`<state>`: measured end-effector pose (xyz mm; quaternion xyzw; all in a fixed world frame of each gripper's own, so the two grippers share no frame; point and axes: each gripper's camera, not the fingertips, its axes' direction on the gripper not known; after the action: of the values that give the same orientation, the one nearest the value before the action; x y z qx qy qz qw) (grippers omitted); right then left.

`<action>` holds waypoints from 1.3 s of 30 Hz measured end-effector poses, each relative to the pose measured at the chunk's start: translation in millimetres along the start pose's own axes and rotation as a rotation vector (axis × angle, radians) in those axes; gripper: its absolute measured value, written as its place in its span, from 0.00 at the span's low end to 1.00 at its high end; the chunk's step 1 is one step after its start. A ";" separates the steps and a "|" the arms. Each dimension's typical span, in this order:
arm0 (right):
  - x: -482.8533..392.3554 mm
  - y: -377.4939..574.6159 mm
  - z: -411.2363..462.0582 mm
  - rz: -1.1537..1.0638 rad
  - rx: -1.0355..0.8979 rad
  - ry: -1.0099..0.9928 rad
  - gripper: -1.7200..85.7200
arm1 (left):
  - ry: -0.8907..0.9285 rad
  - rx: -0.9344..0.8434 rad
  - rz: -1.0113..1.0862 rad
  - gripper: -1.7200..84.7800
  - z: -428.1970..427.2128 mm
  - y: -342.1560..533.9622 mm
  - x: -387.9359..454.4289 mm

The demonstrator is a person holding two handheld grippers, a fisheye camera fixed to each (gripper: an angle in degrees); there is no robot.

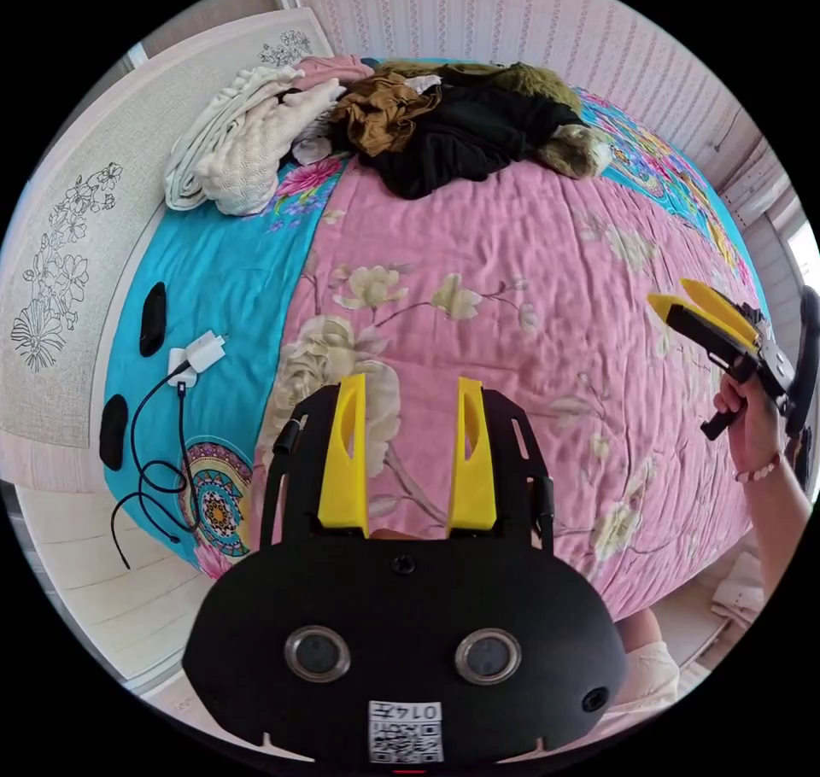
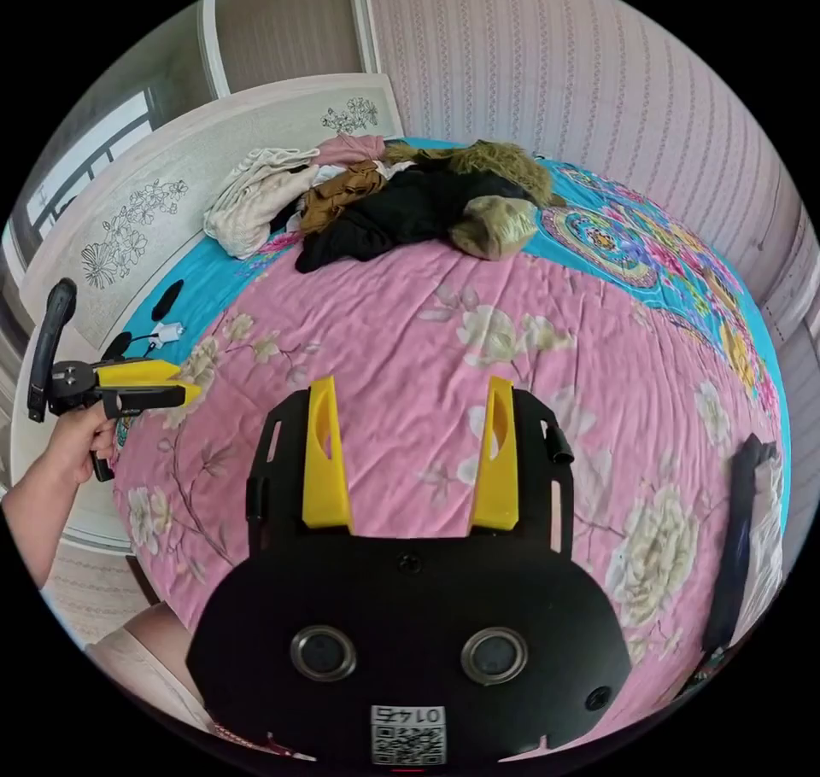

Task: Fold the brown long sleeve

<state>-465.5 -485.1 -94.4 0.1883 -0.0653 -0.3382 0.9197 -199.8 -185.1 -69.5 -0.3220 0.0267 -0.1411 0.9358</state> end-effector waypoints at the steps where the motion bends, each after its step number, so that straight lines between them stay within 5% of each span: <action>1: -4.2 -12.5 1.9 -0.009 0.007 -0.006 0.28 | -0.006 -0.001 -0.011 0.19 1.9 -3.9 -12.5; 16: -103.1 -271.5 51.0 -0.182 0.067 -0.091 0.19 | 0.128 -0.038 -0.089 0.18 26.4 -2.6 -108.5; 21: -123.3 -333.3 66.6 -0.075 0.052 -0.149 0.18 | 0.154 -0.026 -0.098 0.18 22.2 4.2 -125.9; 32: -118.3 -378.0 46.9 0.198 0.003 -0.271 0.10 | 0.210 -0.001 -0.139 0.18 11.9 29.2 -156.1; 39: -108.1 -367.6 -43.1 0.152 0.090 -0.386 0.04 | 0.233 -0.008 -0.146 0.17 4.6 48.5 -164.8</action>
<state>-756.9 -659.6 -276.8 0.1552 -0.2695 -0.2944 0.9037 -345.2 -99.4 -102.3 -0.3083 0.1123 -0.2452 0.9123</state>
